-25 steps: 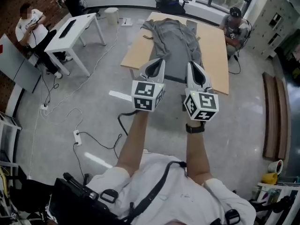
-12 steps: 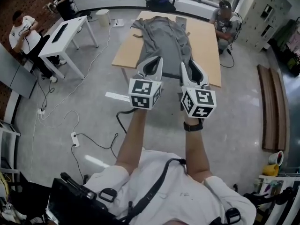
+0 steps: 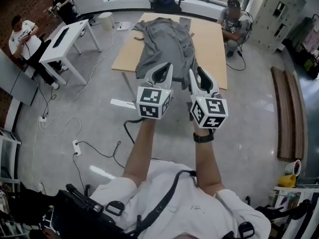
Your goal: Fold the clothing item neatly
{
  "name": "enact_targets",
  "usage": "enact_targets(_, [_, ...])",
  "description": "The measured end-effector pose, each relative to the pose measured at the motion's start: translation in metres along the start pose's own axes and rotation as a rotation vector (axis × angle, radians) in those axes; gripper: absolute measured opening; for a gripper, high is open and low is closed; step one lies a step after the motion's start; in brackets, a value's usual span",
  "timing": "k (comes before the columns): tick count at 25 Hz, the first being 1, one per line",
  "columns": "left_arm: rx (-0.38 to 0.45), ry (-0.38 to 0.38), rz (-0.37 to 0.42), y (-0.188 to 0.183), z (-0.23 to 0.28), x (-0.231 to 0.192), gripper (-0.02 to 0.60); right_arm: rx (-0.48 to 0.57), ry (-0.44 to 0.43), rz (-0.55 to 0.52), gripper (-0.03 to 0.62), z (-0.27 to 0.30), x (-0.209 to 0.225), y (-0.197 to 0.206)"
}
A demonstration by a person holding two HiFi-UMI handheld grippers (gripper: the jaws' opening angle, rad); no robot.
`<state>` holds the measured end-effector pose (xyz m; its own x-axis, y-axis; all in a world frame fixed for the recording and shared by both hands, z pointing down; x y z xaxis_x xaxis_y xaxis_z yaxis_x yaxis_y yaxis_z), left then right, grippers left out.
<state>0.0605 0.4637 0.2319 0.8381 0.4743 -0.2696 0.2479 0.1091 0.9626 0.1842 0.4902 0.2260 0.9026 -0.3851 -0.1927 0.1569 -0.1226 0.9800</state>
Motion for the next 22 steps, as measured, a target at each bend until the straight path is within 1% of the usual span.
enact_targets(3, [-0.010, -0.093, -0.030, 0.007, -0.009, -0.001, 0.000, 0.004, -0.010, 0.035, 0.088, -0.006, 0.005, 0.011])
enact_targets(5, [0.004, -0.137, -0.029, 0.006, -0.013, -0.009, 0.000, -0.007, -0.036, 0.077, 0.087, -0.002, 0.003, 0.022])
enact_targets(8, [0.017, -0.169, -0.031, 0.006, -0.020, -0.021, 0.000, -0.006, -0.076, 0.134, 0.087, 0.005, -0.002, 0.035])
enact_targets(11, [0.014, -0.192, -0.034, 0.007, -0.017, -0.033, 0.000, 0.047, -0.083, 0.173, 0.087, 0.018, 0.000, 0.031])
enact_targets(13, [0.000, -0.200, -0.032, 0.011, -0.012, -0.041, 0.000, 0.059, -0.088, 0.187, 0.087, 0.029, -0.001, 0.030])
enact_targets(16, [-0.017, -0.192, -0.049, 0.018, 0.002, -0.056, 0.000, 0.033, -0.112, 0.181, 0.086, 0.050, -0.008, 0.040])
enact_targets(18, [-0.022, -0.173, -0.054, 0.019, 0.016, -0.065, 0.000, 0.011, -0.123, 0.177, 0.087, 0.065, -0.010, 0.047])
enact_targets(22, [-0.024, -0.126, -0.049, 0.014, 0.052, -0.086, 0.000, -0.008, -0.117, 0.153, 0.086, 0.104, -0.005, 0.051])
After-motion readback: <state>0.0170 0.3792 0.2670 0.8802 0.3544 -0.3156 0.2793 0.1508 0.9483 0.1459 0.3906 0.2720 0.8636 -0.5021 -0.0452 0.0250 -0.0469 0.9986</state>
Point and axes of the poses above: the fingertips, and each gripper's own axes: z forward along the fingers, x to its right, y out of its underside, the point moved 4 cm from there along -z, backward along the fingers, and after that the axes turned 15 degrees about -z, right-handed, at the moved point
